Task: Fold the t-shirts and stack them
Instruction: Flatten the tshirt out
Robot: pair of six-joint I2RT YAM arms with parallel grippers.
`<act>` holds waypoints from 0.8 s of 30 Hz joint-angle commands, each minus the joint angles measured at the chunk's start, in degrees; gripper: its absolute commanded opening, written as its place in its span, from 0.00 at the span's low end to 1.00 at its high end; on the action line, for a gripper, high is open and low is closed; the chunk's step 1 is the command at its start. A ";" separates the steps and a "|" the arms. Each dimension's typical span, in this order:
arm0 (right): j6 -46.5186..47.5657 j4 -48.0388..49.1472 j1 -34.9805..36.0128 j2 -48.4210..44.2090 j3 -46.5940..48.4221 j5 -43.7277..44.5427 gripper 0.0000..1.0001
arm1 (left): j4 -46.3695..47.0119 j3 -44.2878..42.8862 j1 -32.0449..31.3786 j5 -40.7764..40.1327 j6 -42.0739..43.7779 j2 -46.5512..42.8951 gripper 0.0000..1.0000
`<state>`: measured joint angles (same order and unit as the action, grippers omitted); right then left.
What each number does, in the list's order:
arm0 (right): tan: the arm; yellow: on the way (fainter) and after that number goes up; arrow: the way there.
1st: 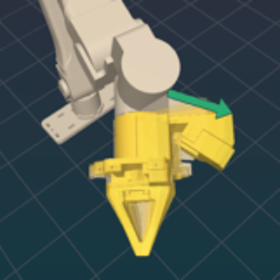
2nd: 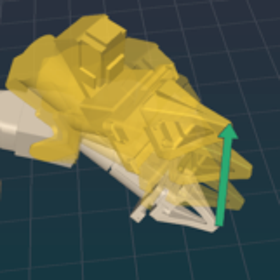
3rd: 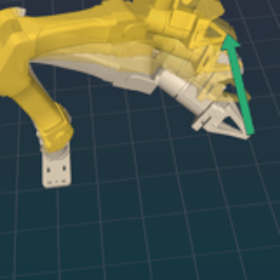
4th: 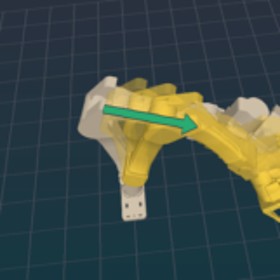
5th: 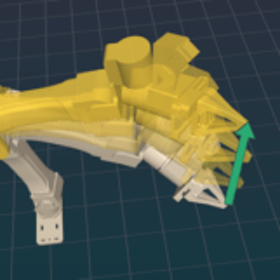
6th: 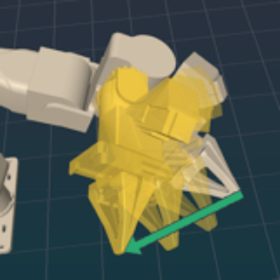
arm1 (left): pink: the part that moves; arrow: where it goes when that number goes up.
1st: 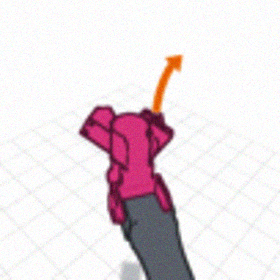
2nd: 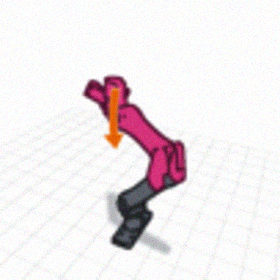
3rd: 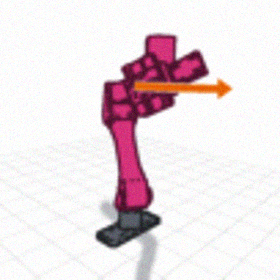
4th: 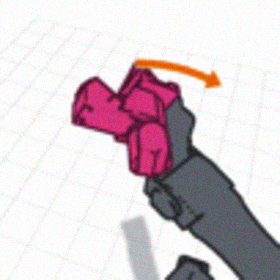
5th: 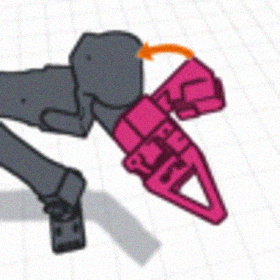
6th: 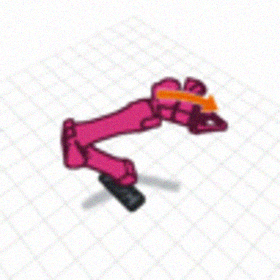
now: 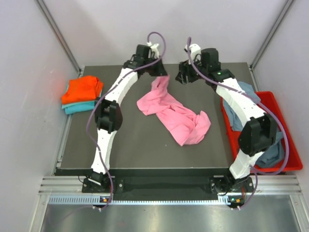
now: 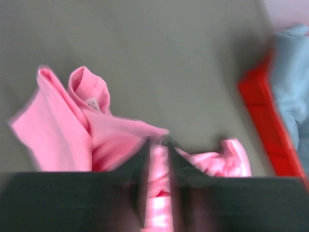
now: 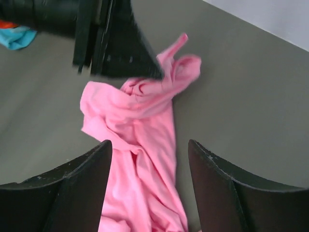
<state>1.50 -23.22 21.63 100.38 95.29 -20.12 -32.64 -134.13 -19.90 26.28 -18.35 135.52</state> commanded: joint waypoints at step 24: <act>-16.43 9.07 -6.16 33.29 27.12 -5.72 0.57 | -5.85 36.91 12.87 -4.84 2.79 -32.78 0.62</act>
<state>-9.37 -18.50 16.88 130.32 115.52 -23.86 -38.22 -99.35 -6.37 20.34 -17.39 105.93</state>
